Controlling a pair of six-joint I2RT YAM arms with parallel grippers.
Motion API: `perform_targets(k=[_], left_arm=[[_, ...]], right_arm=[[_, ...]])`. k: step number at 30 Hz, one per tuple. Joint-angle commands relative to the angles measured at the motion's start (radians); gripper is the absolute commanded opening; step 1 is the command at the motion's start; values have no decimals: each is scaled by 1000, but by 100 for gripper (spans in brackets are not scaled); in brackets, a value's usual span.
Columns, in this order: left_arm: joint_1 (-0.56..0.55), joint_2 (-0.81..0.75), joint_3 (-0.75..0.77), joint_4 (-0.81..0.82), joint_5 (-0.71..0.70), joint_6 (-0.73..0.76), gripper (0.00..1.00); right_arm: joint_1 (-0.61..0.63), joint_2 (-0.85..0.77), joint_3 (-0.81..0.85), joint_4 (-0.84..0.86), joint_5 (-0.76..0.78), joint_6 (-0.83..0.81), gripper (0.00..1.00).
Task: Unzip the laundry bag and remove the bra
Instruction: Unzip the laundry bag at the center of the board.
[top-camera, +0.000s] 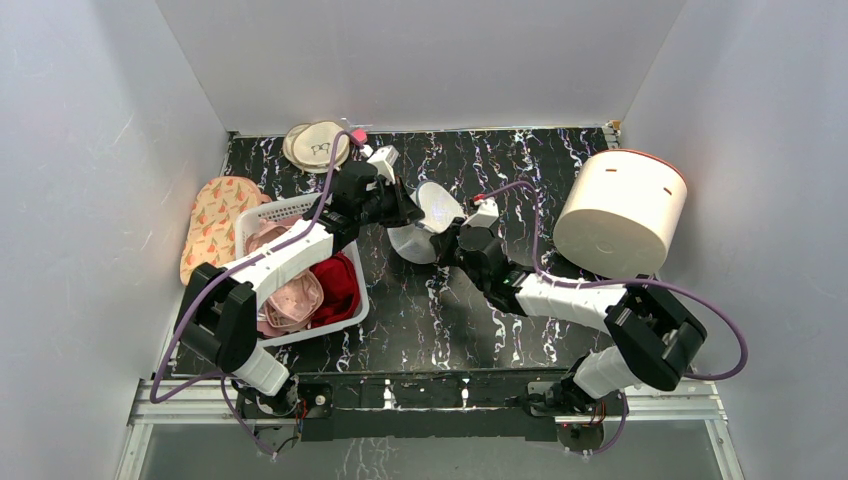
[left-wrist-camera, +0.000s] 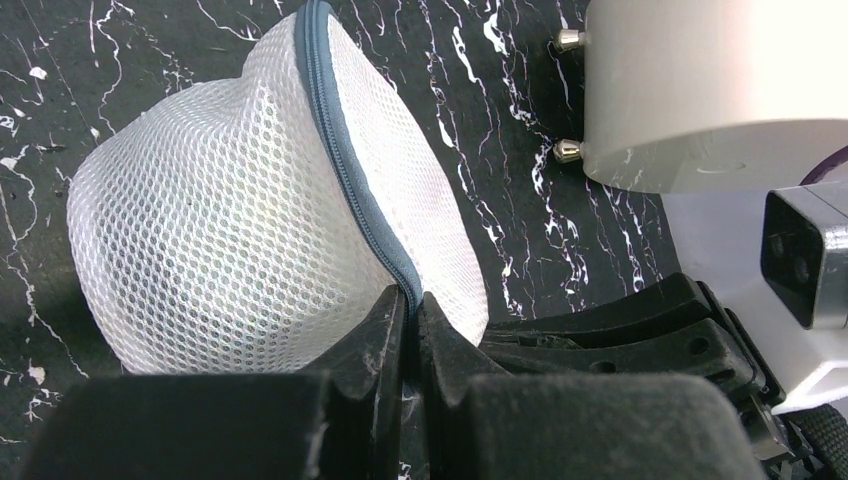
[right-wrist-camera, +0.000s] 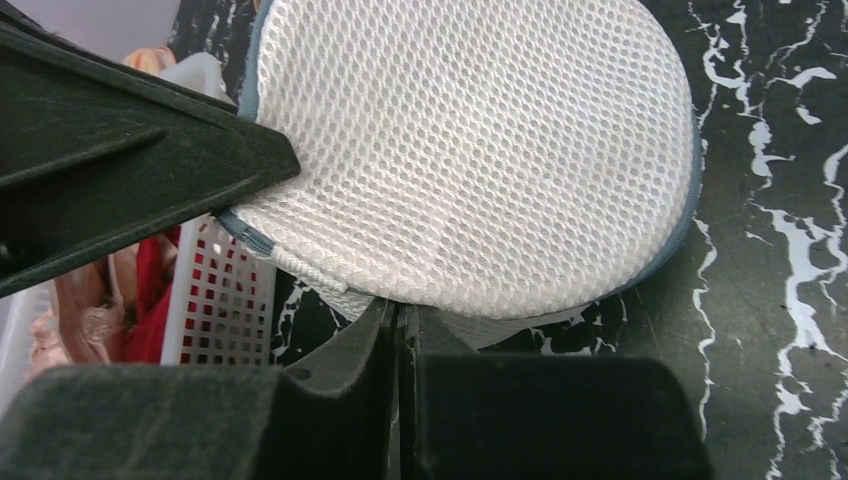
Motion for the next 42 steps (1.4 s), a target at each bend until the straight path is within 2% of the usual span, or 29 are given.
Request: perform_targets(k=[1,7,17,22,25,26,29,32,34,35,38,42], left_arm=[[-11,-26,14,-35,49,19,0],[-11,-23,13,-37,40,28,0],[-8,-3,26,-61,15,55,0],[-9,10,35,-64,39,87,1],[-10,15,49,-80,23,128,36],[-10,11,50,-85,18,142,44],[-10,-18,38,-81,-7,180,63],[-10,-56,32,-76,-31,226,73],[-12,-75,30,-68,-43,258,92],[-17,-92,21,-55,-59,272,97],[-25,-151,-36,27,-77,318,98],[-44,-251,-200,271,8,443,98]], right_arm=[[-8,-54,17,-63,100,-73,0],[-27,-74,15,-145,78,-162,0],[-150,-121,-31,-202,-80,-203,0],[-160,-147,-22,-215,-169,-261,0],[-161,-150,11,-245,-221,-295,0],[-161,-151,22,-255,-229,-305,0],[-161,-144,56,-295,-252,-327,0],[-160,-147,73,-320,-272,-321,0],[-160,-155,69,-316,-292,-310,0],[-161,-157,70,-316,-303,-306,0],[-161,-159,80,-331,-320,-301,0],[-160,-151,95,-349,-337,-306,0]])
